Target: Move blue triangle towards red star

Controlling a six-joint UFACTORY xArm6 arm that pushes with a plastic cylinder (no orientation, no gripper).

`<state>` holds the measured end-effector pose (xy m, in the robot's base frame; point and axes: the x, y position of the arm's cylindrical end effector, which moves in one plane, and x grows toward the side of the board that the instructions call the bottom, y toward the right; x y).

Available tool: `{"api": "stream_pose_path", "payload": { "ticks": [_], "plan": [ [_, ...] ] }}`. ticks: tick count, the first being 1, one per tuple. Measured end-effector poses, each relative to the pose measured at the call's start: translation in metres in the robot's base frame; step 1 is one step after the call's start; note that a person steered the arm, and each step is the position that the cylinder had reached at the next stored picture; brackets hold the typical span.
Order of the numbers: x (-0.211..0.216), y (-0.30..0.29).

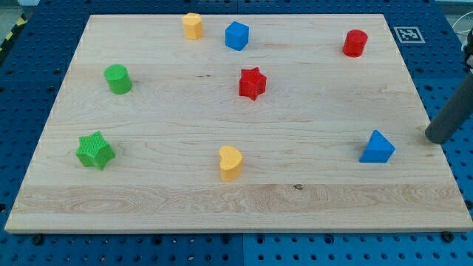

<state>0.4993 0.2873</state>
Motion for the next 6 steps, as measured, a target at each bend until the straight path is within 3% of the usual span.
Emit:
{"api": "stream_pose_path", "payload": {
  "ticks": [3,6],
  "plan": [
    [0.035,-0.076],
    [0.014,-0.177]
  ]
}}
